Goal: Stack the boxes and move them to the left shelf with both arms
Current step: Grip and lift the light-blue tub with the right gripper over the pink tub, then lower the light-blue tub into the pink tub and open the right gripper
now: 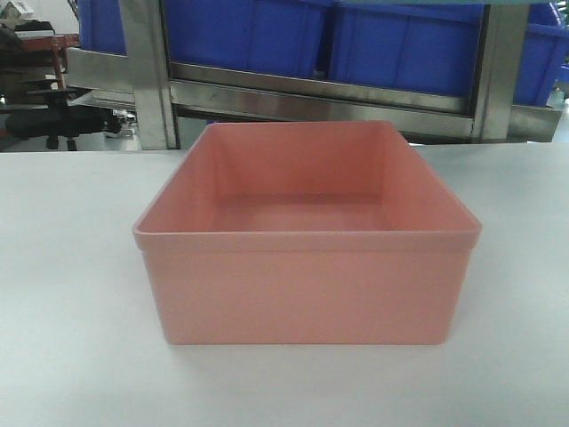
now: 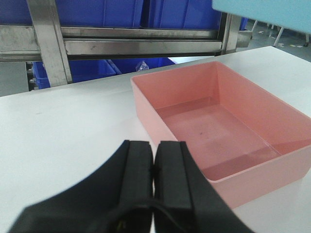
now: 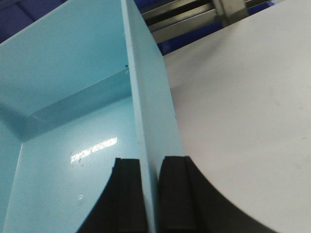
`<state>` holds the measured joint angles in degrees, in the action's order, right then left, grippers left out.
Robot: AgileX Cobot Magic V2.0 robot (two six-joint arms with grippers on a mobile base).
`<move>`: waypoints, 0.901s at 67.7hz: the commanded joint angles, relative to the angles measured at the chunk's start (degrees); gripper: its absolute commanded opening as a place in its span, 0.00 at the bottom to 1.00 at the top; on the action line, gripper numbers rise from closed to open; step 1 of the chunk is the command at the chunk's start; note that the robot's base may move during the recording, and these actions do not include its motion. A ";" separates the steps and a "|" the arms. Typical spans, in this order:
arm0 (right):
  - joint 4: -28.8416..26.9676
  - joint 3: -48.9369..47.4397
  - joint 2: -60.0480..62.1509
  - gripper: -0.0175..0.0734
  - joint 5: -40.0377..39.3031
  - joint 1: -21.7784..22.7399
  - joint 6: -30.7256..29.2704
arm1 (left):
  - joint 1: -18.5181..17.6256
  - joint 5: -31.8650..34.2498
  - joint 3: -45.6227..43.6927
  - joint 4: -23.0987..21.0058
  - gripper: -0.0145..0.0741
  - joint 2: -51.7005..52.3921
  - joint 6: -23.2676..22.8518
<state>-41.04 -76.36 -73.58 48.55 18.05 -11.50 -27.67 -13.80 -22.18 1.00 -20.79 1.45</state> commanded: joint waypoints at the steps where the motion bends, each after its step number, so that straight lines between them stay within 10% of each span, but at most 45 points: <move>1: -6.77 -2.02 2.29 0.24 -3.91 -2.91 3.54 | -0.54 5.06 -1.67 -0.35 0.15 -0.33 -0.05; 14: -2.69 -1.96 2.22 0.24 -10.67 -13.41 11.50 | -0.54 5.06 -1.67 -0.35 0.15 -0.33 -0.05; 39: 30.01 -1.85 1.07 0.24 -13.69 -28.20 41.45 | -0.54 5.06 -1.67 -0.35 0.15 -0.33 -0.05; 61: 36.16 -1.30 -5.91 0.24 -16.24 -36.54 49.19 | -0.54 5.06 -1.67 -0.35 0.15 -0.33 -0.05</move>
<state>-5.42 -75.83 -80.29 40.58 -17.80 34.14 -27.67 -13.80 -22.18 1.00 -20.79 1.45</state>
